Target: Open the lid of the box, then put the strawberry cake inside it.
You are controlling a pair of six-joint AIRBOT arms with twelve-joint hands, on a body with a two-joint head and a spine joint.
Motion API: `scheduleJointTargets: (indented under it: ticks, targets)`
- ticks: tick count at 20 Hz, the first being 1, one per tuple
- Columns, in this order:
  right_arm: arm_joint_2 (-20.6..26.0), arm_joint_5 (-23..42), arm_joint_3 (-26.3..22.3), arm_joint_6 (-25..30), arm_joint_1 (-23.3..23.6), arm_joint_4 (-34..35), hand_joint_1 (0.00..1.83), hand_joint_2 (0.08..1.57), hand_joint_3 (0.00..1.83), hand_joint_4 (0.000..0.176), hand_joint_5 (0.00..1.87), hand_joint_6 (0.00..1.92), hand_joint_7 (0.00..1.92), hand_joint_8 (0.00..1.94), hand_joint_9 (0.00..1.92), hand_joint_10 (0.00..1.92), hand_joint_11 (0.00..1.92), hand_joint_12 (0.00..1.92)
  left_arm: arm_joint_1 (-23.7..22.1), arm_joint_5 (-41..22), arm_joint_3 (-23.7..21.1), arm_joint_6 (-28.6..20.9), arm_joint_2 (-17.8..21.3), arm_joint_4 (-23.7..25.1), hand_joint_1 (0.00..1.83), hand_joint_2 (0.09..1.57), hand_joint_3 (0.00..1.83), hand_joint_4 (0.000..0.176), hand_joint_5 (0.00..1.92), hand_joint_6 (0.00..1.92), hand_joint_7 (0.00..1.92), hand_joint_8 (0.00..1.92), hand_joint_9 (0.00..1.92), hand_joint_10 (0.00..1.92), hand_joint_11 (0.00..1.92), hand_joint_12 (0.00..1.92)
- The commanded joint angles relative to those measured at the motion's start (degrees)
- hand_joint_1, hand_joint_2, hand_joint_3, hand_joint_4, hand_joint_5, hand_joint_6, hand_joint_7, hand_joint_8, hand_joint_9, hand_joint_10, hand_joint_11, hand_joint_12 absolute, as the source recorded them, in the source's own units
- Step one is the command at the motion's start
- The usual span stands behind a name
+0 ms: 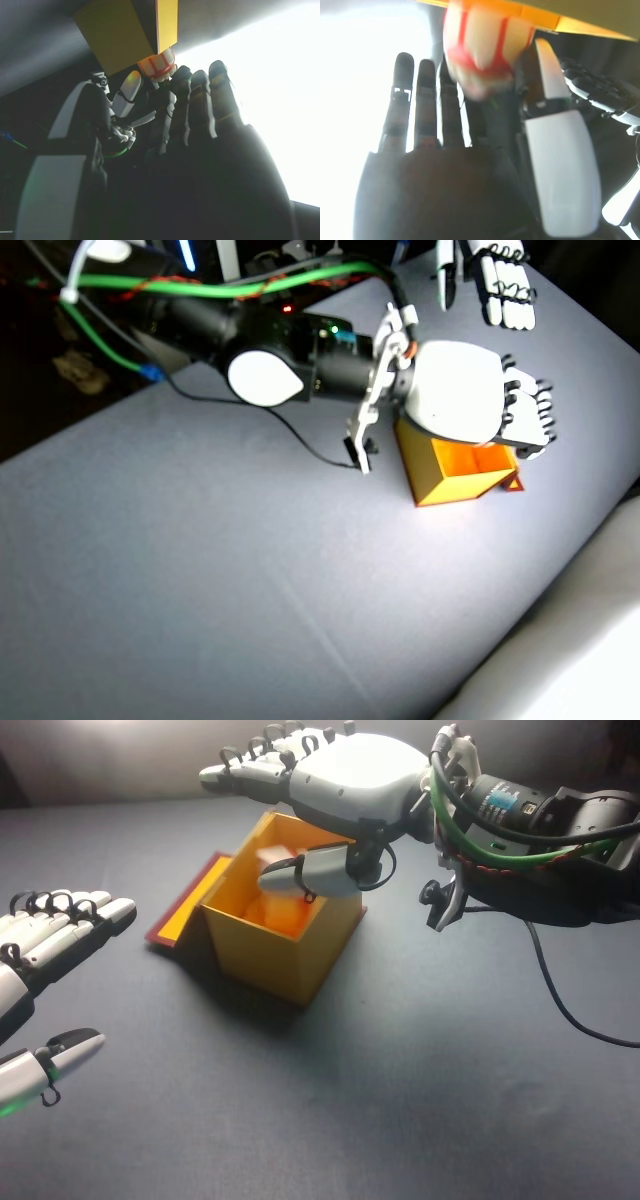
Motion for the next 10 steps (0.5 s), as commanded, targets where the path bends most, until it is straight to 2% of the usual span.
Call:
scheduleJointTargets:
  ticks: [1, 2, 3, 4, 5, 6, 7, 8, 9, 10]
  targets:
    - [0.22, 6.52, -0.13, 0.28, 0.98, 0.73, 0.60, 1.20, 0.00, 0.059, 0.08, 0.11, 0.19, 0.01, 0.11, 0.23, 0.00, 0.81, -0.40, -7.67, 0.13, -0.33, -0.19, -0.77, 0.79, 1.40, 0.00, 0.028, 0.04, 0.00, 0.00, 0.00, 0.00, 0.00, 0.00, 0.00]
    - [0.22, 6.53, -0.40, 0.28, 0.98, 0.65, 0.58, 1.20, 0.00, 0.066, 0.07, 0.10, 0.18, 0.01, 0.13, 0.22, 0.00, 0.93, -0.40, -7.80, 0.10, -0.32, -0.23, -0.94, 0.76, 1.40, 0.00, 0.040, 0.03, 0.00, 0.00, 0.00, 0.00, 0.00, 0.00, 0.00]
    - [0.23, 6.53, -0.52, 0.28, 0.97, 0.65, 0.60, 1.20, 0.00, 0.101, 0.06, 0.08, 0.15, 0.01, 0.13, 0.19, 0.00, 0.86, -0.39, -8.00, 0.05, -0.32, -0.24, -1.09, 0.75, 1.40, 0.00, 0.031, 0.04, 0.00, 0.00, 0.00, 0.00, 0.00, 0.00, 0.00]
    - [0.23, 6.55, -0.67, 0.28, 0.97, 0.63, 0.64, 1.20, 0.00, 0.091, 0.09, 0.08, 0.18, 0.02, 0.16, 0.17, 0.00, 0.88, -0.38, -8.13, 0.01, -0.32, -0.24, -1.17, 0.77, 1.40, 0.00, 0.027, 0.04, 0.00, 0.00, 0.00, 0.00, 0.00, 0.00, 0.00]
    - [0.23, 6.56, -1.08, 0.28, 0.97, 0.45, 0.63, 1.20, 0.00, 0.101, 0.06, 0.06, 0.20, 0.02, 0.21, 0.17, 0.00, 1.04, -0.38, -8.22, -0.03, -0.32, -0.26, -1.17, 0.76, 1.40, 0.00, 0.026, 0.03, 0.00, 0.00, 0.00, 0.00, 0.00, 0.00, 0.00]
    - [0.24, 6.59, -1.77, 0.28, 0.97, -0.12, 0.63, 1.20, 0.00, 0.101, 0.06, 0.06, 0.20, 0.02, 0.21, 0.17, 0.00, 1.04, -0.38, -8.30, -0.08, -0.32, -0.26, -1.17, 0.76, 1.40, 0.00, 0.026, 0.03, 0.00, 0.00, 0.00, 0.00, 0.00, 0.00, 0.00]
    - [0.89, 7.02, -2.69, 0.28, 0.97, -0.66, 0.45, 1.25, 0.01, 0.120, 0.02, 0.03, 0.09, 0.00, 0.14, 0.09, 0.00, 0.84, -0.38, -8.45, -0.11, -0.31, -0.25, -1.23, 0.76, 1.40, 0.00, 0.034, 0.03, 0.00, 0.00, 0.00, 0.00, 0.00, 0.00, 0.00]
    - [2.28, 7.73, -3.72, 0.29, 0.97, -0.69, 0.45, 1.25, 0.01, 0.120, 0.02, 0.03, 0.09, 0.00, 0.14, 0.09, 0.00, 0.84, -0.38, -8.59, -0.18, -0.31, -0.26, -1.39, 0.76, 1.40, 0.00, 0.034, 0.03, 0.00, 0.00, 0.00, 0.00, 0.00, 0.00, 0.00]
    - [3.69, 8.72, -4.86, 0.29, 0.93, -0.69, 0.44, 1.27, 0.01, 0.074, 0.05, 0.04, 0.09, 0.00, 0.13, 0.06, 0.00, 0.75, -0.38, -8.72, -0.22, -0.31, -0.27, -1.45, 0.75, 1.41, 0.00, 0.027, 0.03, 0.00, 0.00, 0.00, 0.00, 0.00, 0.00, 0.00]
    - [5.35, 10.12, -6.26, 0.34, 0.39, -0.69, 0.53, 1.26, 0.00, 0.017, 0.06, 0.02, 0.06, 0.00, 0.13, 0.02, 0.00, 0.73, -0.38, -9.02, -0.33, -0.30, -0.26, -1.56, 0.81, 1.40, 0.00, 0.035, 0.02, 0.00, 0.00, 0.00, 0.00, 0.00, 0.00, 0.00]
